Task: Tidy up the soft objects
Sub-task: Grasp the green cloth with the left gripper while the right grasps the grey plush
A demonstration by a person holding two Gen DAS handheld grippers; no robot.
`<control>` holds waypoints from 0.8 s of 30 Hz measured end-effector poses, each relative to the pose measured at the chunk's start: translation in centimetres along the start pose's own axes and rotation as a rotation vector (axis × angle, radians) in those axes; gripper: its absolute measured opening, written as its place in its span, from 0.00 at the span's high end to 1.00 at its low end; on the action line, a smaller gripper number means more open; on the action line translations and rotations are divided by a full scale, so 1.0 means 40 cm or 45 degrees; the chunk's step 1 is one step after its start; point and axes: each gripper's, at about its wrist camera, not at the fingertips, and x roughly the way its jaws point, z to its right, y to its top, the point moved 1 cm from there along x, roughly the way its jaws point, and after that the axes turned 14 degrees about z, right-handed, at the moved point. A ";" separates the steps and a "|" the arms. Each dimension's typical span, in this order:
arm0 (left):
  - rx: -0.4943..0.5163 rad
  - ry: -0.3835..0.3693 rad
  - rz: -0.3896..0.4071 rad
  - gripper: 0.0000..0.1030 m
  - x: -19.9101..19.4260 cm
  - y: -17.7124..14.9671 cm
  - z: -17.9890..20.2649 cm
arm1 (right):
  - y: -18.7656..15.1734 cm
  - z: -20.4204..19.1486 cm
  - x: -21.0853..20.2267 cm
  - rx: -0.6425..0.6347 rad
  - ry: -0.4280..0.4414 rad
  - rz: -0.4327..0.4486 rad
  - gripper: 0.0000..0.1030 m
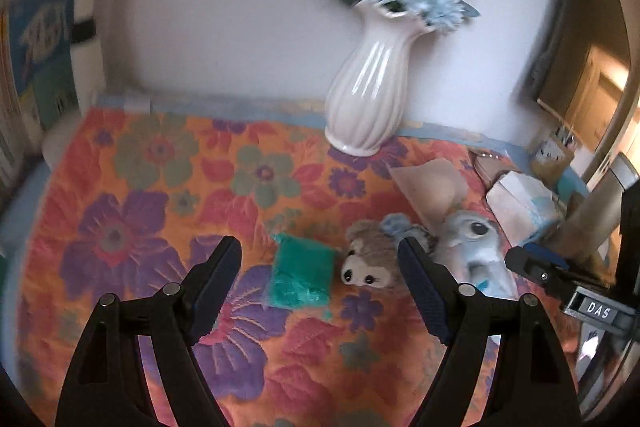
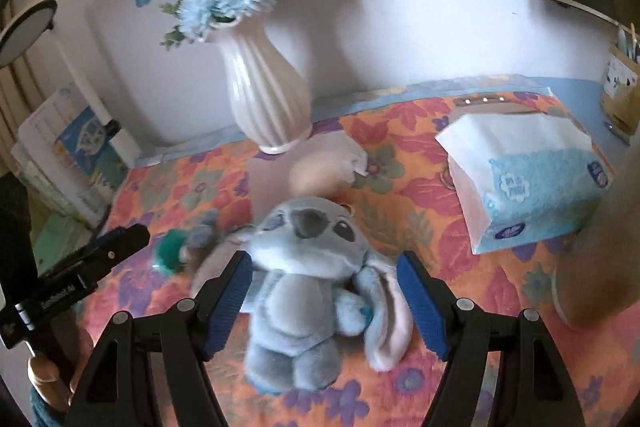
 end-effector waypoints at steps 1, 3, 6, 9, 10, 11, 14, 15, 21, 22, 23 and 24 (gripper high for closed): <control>-0.029 -0.009 -0.009 0.23 0.010 -0.016 -0.011 | -0.013 0.007 0.002 0.026 0.004 0.014 0.26; -0.073 -0.017 -0.078 0.23 0.035 -0.024 -0.026 | -0.035 0.016 0.010 0.065 0.016 0.007 0.18; -0.088 -0.035 -0.068 0.23 0.037 -0.024 -0.029 | -0.031 0.019 0.005 0.069 0.042 0.024 0.15; -0.063 -0.002 -0.089 0.23 0.049 -0.031 -0.024 | -0.033 0.024 0.012 0.083 0.059 0.002 0.12; -0.053 0.018 -0.116 0.23 0.062 -0.034 -0.025 | -0.034 0.025 0.014 0.083 0.052 -0.005 0.12; -0.056 0.030 -0.147 0.23 0.074 -0.039 -0.026 | -0.034 0.023 0.017 0.082 0.050 -0.016 0.12; -0.082 0.035 -0.167 0.23 0.082 -0.042 -0.037 | -0.042 0.002 0.026 0.053 0.027 -0.057 0.12; -0.087 0.033 -0.170 0.23 0.083 -0.042 -0.039 | -0.044 -0.010 0.028 0.027 0.015 -0.063 0.12; -0.057 0.039 -0.171 0.25 0.082 -0.045 -0.026 | -0.060 -0.080 0.054 -0.140 -0.063 -0.108 0.12; -0.055 0.035 -0.170 0.28 0.082 -0.044 -0.026 | -0.063 -0.087 0.056 -0.165 -0.080 -0.105 0.13; -0.054 0.029 -0.167 0.29 0.080 -0.043 -0.025 | -0.064 -0.087 0.056 -0.172 -0.084 -0.101 0.21; -0.055 0.021 -0.167 0.32 0.079 -0.042 -0.025 | -0.064 -0.085 0.054 -0.173 -0.083 -0.095 0.25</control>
